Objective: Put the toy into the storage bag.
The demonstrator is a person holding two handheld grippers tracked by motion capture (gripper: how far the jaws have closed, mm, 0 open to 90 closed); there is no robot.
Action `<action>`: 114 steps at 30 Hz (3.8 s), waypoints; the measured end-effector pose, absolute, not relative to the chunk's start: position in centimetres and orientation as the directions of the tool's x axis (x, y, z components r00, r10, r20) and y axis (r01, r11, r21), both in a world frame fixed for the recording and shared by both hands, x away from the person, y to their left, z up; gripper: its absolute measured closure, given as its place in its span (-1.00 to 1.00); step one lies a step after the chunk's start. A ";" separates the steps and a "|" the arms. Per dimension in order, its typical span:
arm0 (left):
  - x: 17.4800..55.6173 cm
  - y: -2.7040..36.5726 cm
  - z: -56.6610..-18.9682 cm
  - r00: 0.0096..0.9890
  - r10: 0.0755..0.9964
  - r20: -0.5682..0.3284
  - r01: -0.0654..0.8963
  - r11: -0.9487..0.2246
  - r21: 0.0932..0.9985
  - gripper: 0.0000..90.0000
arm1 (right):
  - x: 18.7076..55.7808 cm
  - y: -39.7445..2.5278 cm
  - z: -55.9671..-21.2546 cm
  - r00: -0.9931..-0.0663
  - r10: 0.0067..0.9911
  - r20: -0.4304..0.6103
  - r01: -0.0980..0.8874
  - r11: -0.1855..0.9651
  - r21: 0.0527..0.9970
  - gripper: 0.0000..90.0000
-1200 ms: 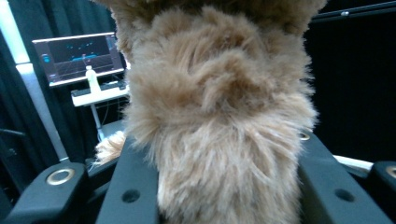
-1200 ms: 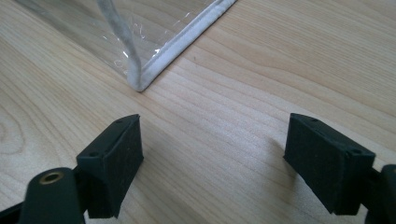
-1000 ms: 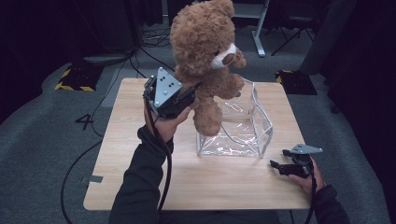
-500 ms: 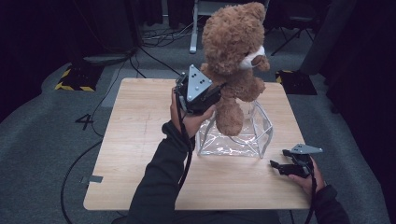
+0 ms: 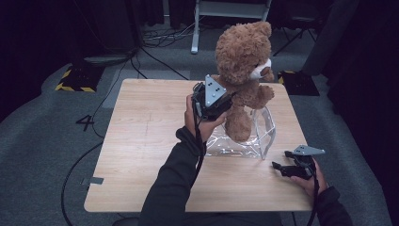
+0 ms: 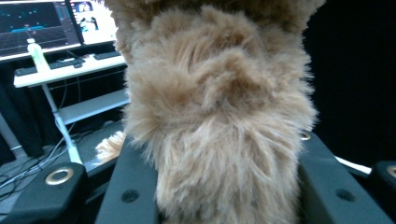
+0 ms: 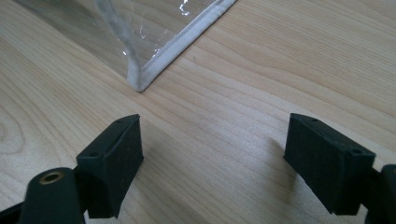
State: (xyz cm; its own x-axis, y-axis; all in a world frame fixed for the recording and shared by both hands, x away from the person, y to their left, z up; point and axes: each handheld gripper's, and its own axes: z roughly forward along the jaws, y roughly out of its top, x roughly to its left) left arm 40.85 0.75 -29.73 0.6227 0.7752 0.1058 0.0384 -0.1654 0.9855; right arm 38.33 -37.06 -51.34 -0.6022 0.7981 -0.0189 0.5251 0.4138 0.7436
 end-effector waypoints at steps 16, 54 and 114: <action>40.2 3.0 -31.5 0.547 0.830 0.106 0.059 -0.164 0.985 0.42 | 38.3 -37.1 -51.3 -0.602 0.798 -0.019 0.525 0.414 0.744 -0.57; 40.7 -3.2 -30.3 0.631 0.728 0.267 0.071 -0.397 0.915 0.38 | 38.3 -37.0 -51.3 -0.602 0.798 -0.018 0.526 0.413 0.744 -0.57; 43.6 -2.0 -34.1 0.760 0.630 0.159 0.301 -0.559 0.773 -0.16 | 38.3 -37.1 -51.3 -0.602 0.798 -0.019 0.525 0.414 0.744 -0.57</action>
State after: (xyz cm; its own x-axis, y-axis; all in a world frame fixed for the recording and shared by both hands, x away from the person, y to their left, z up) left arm 43.61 -2.01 -34.08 0.7600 0.6301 0.1594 0.3009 -0.5585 0.7730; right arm 38.33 -37.06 -51.34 -0.6024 0.7980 -0.0191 0.5249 0.4141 0.7437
